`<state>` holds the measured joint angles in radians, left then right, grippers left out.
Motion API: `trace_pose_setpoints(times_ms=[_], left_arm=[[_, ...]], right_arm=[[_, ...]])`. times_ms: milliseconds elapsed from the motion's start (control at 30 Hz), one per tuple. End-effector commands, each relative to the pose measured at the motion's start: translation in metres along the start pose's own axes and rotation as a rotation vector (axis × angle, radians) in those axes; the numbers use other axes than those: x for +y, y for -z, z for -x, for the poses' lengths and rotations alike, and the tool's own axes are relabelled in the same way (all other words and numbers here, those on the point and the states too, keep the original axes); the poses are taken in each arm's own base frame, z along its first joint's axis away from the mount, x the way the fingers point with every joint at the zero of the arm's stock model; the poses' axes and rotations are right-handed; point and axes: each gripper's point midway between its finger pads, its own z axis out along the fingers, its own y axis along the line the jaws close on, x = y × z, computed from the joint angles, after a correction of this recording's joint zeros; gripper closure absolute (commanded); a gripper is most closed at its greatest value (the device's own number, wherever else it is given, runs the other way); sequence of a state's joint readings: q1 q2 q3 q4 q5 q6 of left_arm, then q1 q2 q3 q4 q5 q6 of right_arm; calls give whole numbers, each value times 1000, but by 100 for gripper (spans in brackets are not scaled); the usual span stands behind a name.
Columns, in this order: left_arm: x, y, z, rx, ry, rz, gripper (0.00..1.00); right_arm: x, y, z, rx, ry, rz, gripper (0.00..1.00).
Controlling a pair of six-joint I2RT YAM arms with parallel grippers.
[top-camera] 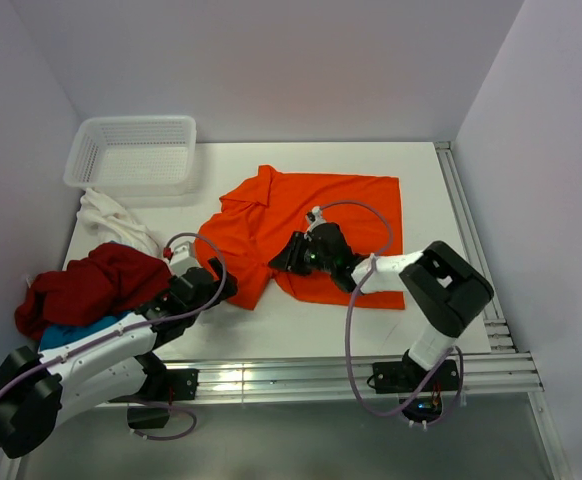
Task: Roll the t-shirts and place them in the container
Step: Flatten the tshirt
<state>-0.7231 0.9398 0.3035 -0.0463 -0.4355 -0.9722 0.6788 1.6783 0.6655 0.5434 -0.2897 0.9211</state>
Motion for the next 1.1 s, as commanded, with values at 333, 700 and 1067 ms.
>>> trace_pose_setpoints(times_ms=[333, 700, 1067], left_arm=[[-38, 12, -24, 67, -28, -170, 17], [-29, 5, -48, 113, -78, -123, 19], [-30, 8, -61, 153, -93, -129, 20]], right_arm=[[-5, 28, -4, -87, 122, -80, 68], [-4, 50, 10, -168, 131, -119, 68], [-6, 57, 12, -190, 130, -136, 68]])
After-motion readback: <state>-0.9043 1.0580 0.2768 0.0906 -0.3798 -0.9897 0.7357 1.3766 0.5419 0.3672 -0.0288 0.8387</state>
